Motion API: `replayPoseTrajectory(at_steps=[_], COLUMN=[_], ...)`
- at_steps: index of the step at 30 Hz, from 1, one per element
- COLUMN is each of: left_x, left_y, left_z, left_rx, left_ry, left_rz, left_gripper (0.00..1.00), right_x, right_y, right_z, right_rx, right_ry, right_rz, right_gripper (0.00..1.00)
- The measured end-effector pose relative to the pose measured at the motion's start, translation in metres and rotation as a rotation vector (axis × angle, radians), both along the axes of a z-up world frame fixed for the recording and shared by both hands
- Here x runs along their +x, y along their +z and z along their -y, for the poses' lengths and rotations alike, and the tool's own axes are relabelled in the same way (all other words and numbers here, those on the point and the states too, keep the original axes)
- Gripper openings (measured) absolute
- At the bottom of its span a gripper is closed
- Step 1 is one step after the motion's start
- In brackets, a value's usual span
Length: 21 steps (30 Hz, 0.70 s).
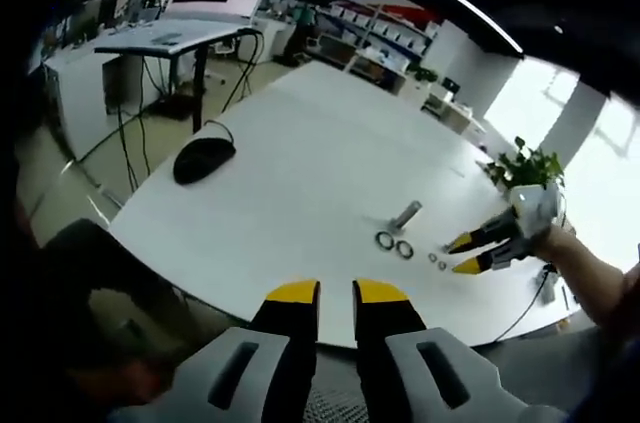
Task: Place the washer onto the threaded stud by aligning its center hole with the stud, sliding it down to the base, and recovering from edge contact or off-axis alignment until the washer reaches the visible bottom stop.
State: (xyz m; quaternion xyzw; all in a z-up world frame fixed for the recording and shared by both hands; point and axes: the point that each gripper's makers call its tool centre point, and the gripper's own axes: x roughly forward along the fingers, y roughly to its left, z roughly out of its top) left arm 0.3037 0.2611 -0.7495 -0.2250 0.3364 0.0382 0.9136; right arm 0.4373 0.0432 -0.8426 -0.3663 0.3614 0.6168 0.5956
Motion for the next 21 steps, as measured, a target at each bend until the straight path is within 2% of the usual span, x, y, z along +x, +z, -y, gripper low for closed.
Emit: replayPoseTrajectory(at_steps=[7,21], left_x=[0.0,0.0], left_y=[0.0,0.0], left_z=[0.0,0.001], left_rx=[-0.001,-0.01], left_ry=[-0.002,0.002], left_rz=[-0.001,0.001], left_gripper=[0.11,0.11], right_x=[0.006,0.008], right_y=[-0.016,-0.023], right_z=[0.01,0.011], right_rx=[-0.031,-0.038], right_ry=[-0.049,-0.054], right_rz=[-0.007,0.003], right_gripper=[0.22,0.2])
